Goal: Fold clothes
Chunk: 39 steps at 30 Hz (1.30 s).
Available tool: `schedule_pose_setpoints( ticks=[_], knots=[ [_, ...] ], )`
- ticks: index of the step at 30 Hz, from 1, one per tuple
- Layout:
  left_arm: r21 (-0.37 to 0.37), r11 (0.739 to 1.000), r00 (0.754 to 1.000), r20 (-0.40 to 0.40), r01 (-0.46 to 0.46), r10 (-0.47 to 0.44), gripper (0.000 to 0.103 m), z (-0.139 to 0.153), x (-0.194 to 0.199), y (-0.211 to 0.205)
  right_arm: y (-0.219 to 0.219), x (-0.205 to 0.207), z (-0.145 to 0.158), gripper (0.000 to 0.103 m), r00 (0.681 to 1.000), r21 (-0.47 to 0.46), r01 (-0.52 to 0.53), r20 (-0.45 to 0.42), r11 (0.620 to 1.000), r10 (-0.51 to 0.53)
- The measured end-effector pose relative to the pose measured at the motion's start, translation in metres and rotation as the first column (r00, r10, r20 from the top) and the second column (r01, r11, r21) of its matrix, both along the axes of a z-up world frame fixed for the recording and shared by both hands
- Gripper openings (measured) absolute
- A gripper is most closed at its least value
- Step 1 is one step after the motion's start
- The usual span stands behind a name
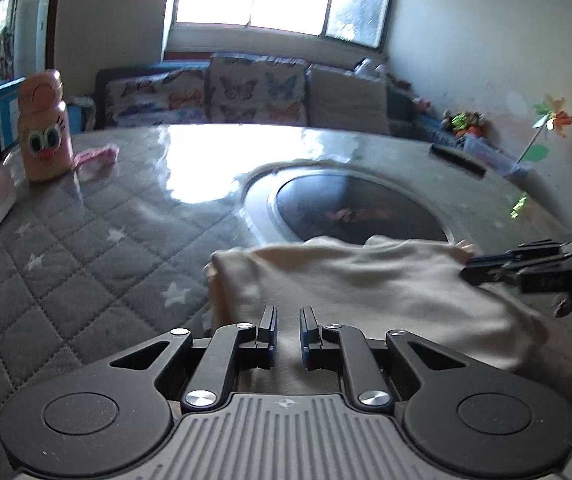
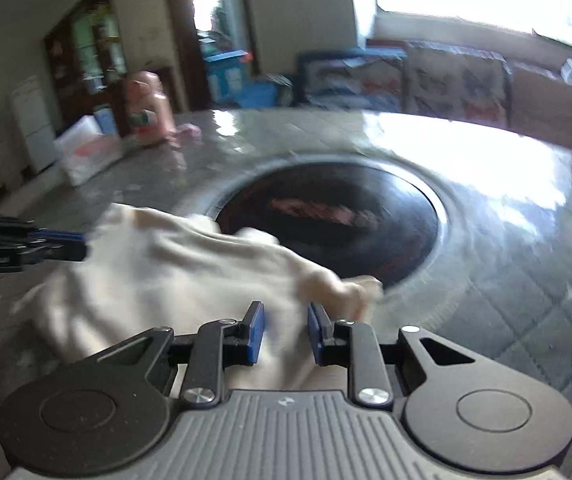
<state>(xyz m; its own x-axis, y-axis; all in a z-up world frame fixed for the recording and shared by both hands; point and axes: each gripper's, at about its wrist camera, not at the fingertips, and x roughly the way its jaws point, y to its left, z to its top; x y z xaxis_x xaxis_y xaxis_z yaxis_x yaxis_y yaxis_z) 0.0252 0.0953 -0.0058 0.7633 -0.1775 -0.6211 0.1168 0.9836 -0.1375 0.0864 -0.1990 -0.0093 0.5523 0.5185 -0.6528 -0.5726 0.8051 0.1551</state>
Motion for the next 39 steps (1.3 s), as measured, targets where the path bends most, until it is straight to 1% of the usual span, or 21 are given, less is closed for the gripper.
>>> schedule_pose_setpoints(
  ticks=[3, 6, 8, 9, 11, 14, 17, 18, 19, 20, 23, 25, 28, 34, 38, 39],
  knots=[
    [-0.02, 1.0, 1.0, -0.012, -0.016, 0.015, 0.013, -0.002, 0.002, 0.008, -0.003, 0.004, 0.003, 0.022, 1.0, 0.016, 0.016, 0.006, 1.0, -0.016],
    [-0.039, 0.999, 1.0, 0.013, -0.019, 0.02, 0.013, 0.004, 0.007, 0.009, 0.0, 0.008, 0.003, 0.022, 1.0, 0.012, 0.022, 0.018, 1.0, -0.022],
    [-0.035, 0.999, 1.0, 0.016, -0.023, 0.023, 0.013, 0.005, 0.014, 0.008, 0.004, 0.013, 0.0, 0.022, 1.0, 0.008, 0.025, 0.013, 1.0, -0.025],
    [-0.02, 0.999, 0.999, 0.014, -0.03, 0.03, 0.013, 0.004, 0.018, 0.008, 0.004, 0.014, 0.0, 0.022, 1.0, 0.009, 0.029, 0.012, 1.0, -0.029],
    [-0.01, 0.999, 0.999, -0.004, -0.052, 0.052, 0.014, -0.001, 0.026, 0.011, 0.002, 0.014, 0.0, 0.022, 0.999, 0.016, 0.042, 0.013, 0.999, -0.043],
    [-0.071, 0.995, 0.997, -0.024, -0.073, 0.072, 0.015, -0.005, 0.029, 0.022, -0.003, 0.013, 0.002, 0.023, 0.998, 0.028, 0.063, 0.016, 0.998, -0.063],
    [-0.074, 0.993, 0.996, -0.005, -0.088, 0.088, 0.016, 0.0, 0.021, 0.023, -0.008, 0.012, 0.003, 0.025, 0.996, 0.04, 0.084, 0.017, 0.996, -0.085],
    [-0.071, 0.993, 0.996, 0.002, -0.094, 0.094, 0.023, 0.002, 0.017, 0.022, -0.011, 0.01, 0.005, 0.032, 0.995, 0.045, 0.093, 0.017, 0.995, -0.094],
    [-0.066, 0.993, 0.995, 0.009, -0.1, 0.101, 0.034, 0.004, 0.014, 0.022, -0.014, 0.009, 0.005, 0.037, 0.994, 0.048, 0.103, 0.017, 0.994, -0.104],
    [-0.055, 0.992, 0.994, 0.016, -0.11, 0.111, 0.038, 0.005, 0.01, 0.022, -0.017, 0.008, 0.005, 0.04, 0.993, 0.049, 0.113, 0.015, 0.992, -0.114],
    [-0.052, 0.991, 0.992, 0.016, -0.123, 0.124, 0.041, 0.006, 0.002, 0.024, -0.025, 0.006, 0.001, 0.04, 0.99, 0.059, 0.138, -0.006, 0.989, -0.138],
    [-0.052, 0.991, 0.992, 0.009, -0.127, 0.128, 0.046, 0.005, -0.001, 0.024, -0.029, 0.007, -0.003, 0.04, 0.987, 0.069, 0.16, -0.028, 0.985, -0.159],
    [-0.053, 0.989, 0.991, -0.01, -0.136, 0.136, 0.046, 0.0, -0.001, 0.025, -0.03, 0.01, -0.007, 0.04, 0.984, 0.088, 0.177, -0.05, 0.98, -0.173],
    [-0.072, 0.989, 0.991, -0.032, -0.131, 0.129, 0.046, -0.004, 0.004, 0.022, -0.023, 0.014, -0.011, 0.04, 0.983, 0.09, 0.178, -0.052, 0.98, -0.173],
    [-0.086, 0.988, 0.992, -0.046, -0.125, 0.121, 0.044, -0.007, 0.007, 0.021, -0.017, 0.016, -0.012, 0.036, 0.984, 0.089, 0.174, -0.052, 0.981, -0.17],
    [-0.094, 0.988, 0.991, -0.051, -0.125, 0.121, 0.044, -0.007, 0.009, 0.021, -0.016, 0.016, -0.012, 0.031, 0.984, 0.089, 0.174, -0.053, 0.981, -0.17]
  ],
)
